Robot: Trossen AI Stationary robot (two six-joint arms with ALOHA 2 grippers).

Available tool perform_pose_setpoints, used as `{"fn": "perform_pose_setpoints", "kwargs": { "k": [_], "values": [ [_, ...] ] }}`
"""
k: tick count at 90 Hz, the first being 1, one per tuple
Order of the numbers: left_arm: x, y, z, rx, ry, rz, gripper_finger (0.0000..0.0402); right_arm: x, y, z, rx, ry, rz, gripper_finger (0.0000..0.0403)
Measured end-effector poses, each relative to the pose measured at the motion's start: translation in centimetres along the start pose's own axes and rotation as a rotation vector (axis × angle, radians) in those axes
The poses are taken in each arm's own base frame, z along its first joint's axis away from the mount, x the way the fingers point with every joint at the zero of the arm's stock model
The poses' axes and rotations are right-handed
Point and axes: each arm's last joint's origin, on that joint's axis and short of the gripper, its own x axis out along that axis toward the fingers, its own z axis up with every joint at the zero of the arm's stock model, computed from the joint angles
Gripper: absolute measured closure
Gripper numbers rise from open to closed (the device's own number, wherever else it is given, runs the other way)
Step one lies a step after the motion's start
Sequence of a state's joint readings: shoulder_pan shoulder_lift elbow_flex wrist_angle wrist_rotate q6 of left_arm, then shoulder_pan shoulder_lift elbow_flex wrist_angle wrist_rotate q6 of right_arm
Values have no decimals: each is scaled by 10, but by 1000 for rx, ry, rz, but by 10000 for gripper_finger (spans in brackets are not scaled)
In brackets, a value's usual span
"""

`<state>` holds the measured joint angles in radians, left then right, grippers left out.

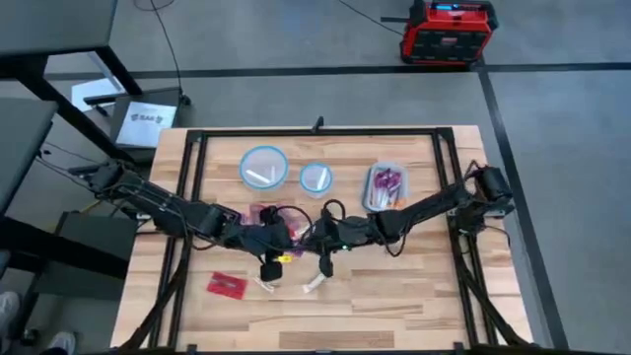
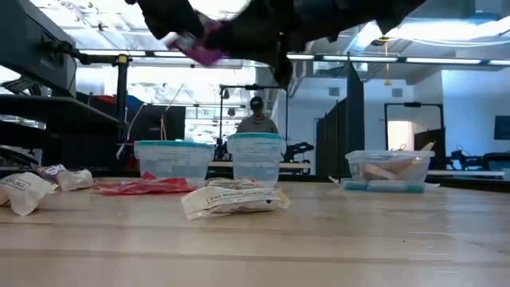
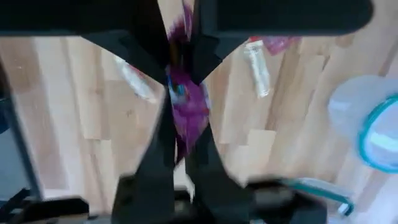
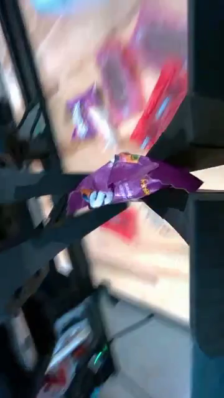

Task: Sort candy
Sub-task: Put the violet candy into the top right transparent bin

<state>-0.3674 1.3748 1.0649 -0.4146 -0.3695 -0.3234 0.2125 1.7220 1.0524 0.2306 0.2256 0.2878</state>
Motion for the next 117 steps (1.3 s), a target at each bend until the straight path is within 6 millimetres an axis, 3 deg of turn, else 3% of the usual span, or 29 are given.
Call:
{"fn": "perform_pose_setpoints", "kwargs": {
  "k": [19, 34, 46, 60, 74, 87, 101, 117],
  "values": [
    [2, 13, -10, -45, 122, 69, 284, -70, -50, 13, -113, 290, -413, 399],
    [2, 14, -13, -43, 152, 80, 278, -124, -101, 14, 15, 493, -691, 397],
    [2, 15, -13, -43, 152, 80, 280, -141, -128, 15, 180, 539, -784, 369],
    [1, 14, -13, -47, 153, 78, 280, -139, -143, 13, 291, 608, -683, 298],
    [-1, 12, -20, -71, 213, 97, 280, -145, -139, 9, 341, 642, -699, 223],
    [-12, 13, -43, -116, 408, 193, 280, -138, -106, 3, 296, 625, -637, 179],
    [-24, 21, -65, -113, 598, 321, 281, -120, -63, -21, 204, 462, -526, 167],
    [-14, 40, -90, -92, 778, 319, 281, -104, -27, -50, 241, 207, -292, 169]
  ]
}}
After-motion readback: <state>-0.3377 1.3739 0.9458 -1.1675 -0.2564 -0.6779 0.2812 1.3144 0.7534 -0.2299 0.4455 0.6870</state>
